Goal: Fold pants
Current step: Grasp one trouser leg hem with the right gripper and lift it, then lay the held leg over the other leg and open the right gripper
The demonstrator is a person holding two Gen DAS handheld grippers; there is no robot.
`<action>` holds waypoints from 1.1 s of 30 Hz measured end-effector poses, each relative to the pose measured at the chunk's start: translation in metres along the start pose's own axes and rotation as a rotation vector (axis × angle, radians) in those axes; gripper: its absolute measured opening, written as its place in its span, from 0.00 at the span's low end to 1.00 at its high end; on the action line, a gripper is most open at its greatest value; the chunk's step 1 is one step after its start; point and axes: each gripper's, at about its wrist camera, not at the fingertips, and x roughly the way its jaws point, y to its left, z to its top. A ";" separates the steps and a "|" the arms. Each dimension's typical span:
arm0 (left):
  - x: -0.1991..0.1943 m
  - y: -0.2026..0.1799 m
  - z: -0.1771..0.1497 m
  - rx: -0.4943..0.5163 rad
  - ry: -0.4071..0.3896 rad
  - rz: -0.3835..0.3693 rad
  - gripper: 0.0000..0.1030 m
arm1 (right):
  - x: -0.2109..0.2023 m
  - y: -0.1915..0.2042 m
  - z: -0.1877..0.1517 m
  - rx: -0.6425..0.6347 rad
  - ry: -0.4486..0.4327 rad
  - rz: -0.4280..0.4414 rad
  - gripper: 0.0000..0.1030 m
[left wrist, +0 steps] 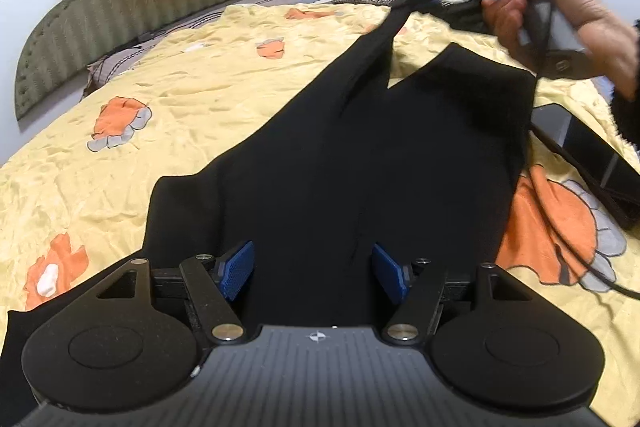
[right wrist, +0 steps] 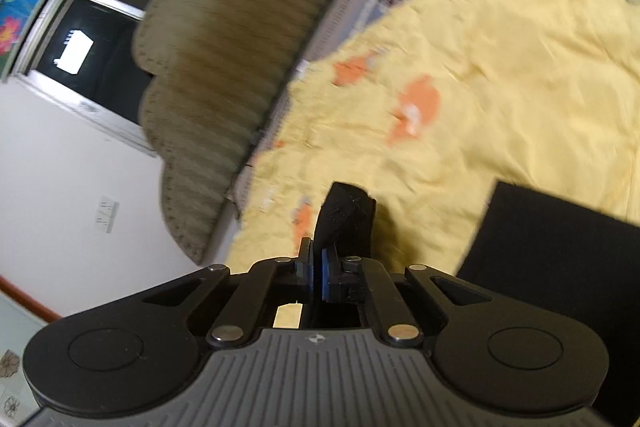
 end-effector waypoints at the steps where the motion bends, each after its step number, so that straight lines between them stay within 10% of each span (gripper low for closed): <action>1: 0.001 0.001 0.001 -0.002 -0.002 0.000 0.67 | -0.005 0.006 0.003 -0.016 -0.006 0.018 0.03; 4: 0.003 0.000 0.003 -0.005 -0.004 0.004 0.65 | -0.020 0.022 0.011 -0.053 -0.028 0.076 0.03; 9: 0.003 0.002 0.007 -0.051 0.003 -0.022 0.10 | -0.029 0.048 0.021 -0.115 -0.041 0.132 0.03; 11: -0.001 0.005 0.009 -0.074 -0.010 -0.005 0.04 | -0.018 0.056 0.024 -0.130 -0.013 0.124 0.03; 17: -0.037 0.021 0.030 -0.119 -0.151 0.211 0.03 | -0.022 0.085 0.036 -0.178 -0.038 0.217 0.03; 24: -0.031 -0.016 0.022 -0.035 -0.035 0.037 0.08 | -0.076 -0.004 0.026 -0.109 -0.070 -0.002 0.04; 33: -0.023 -0.031 0.005 0.045 0.013 0.033 0.08 | -0.122 -0.086 -0.007 0.044 -0.078 -0.146 0.03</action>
